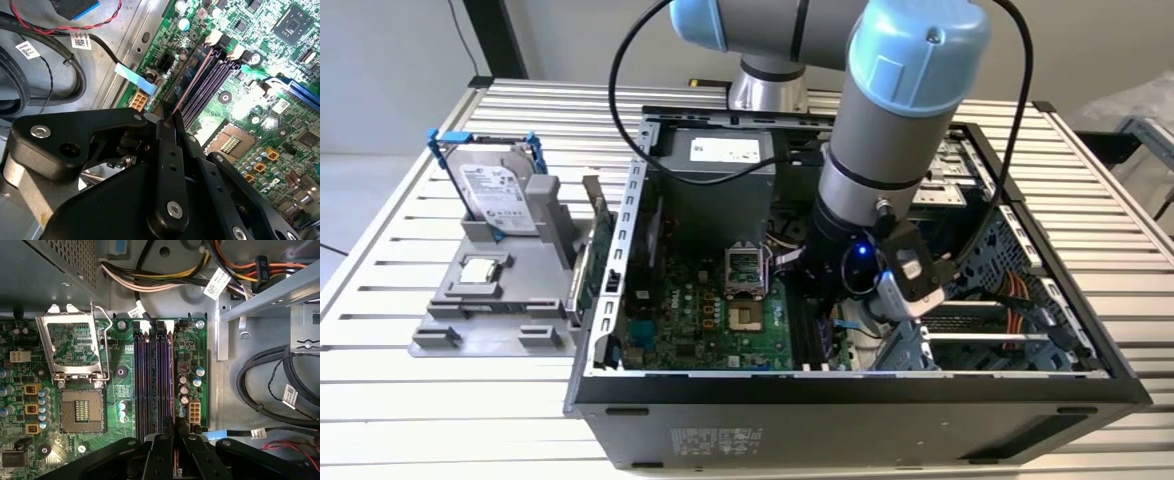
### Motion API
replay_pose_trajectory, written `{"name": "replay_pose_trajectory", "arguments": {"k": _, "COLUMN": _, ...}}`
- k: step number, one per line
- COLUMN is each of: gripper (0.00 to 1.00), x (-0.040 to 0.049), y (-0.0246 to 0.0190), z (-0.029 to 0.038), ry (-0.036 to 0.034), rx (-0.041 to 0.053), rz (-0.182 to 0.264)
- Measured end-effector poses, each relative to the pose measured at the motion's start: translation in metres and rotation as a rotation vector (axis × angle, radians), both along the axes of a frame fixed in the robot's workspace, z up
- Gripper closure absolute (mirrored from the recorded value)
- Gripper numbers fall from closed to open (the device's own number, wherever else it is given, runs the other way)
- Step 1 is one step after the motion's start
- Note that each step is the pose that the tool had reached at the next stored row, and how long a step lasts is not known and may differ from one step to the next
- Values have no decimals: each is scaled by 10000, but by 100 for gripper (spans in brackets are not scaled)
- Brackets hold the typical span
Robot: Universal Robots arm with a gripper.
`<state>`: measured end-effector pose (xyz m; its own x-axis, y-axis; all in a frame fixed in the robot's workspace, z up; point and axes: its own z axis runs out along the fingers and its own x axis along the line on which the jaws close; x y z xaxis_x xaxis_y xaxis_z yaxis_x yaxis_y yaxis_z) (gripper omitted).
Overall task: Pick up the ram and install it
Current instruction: 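Insert the ram into the slot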
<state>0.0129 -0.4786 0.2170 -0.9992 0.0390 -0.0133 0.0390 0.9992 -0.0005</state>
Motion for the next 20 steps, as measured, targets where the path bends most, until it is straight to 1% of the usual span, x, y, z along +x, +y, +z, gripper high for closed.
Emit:
{"name": "replay_pose_trajectory", "arguments": {"k": 2, "gripper": 100, "x": 0, "y": 0, "z": 11, "ry": -1, "rx": -17, "rz": -15}}
{"name": "replay_pose_trajectory", "arguments": {"k": 10, "gripper": 100, "x": -1, "y": 8, "z": 17, "ry": -1, "rx": -68, "rz": -136}}
{"name": "replay_pose_trajectory", "arguments": {"k": 16, "gripper": 100, "x": -1, "y": 13, "z": 45, "ry": -1, "rx": -109, "rz": -221}}
{"name": "replay_pose_trajectory", "arguments": {"k": 20, "gripper": 100, "x": -1, "y": 17, "z": 44, "ry": -1, "rx": -113, "rz": -244}}
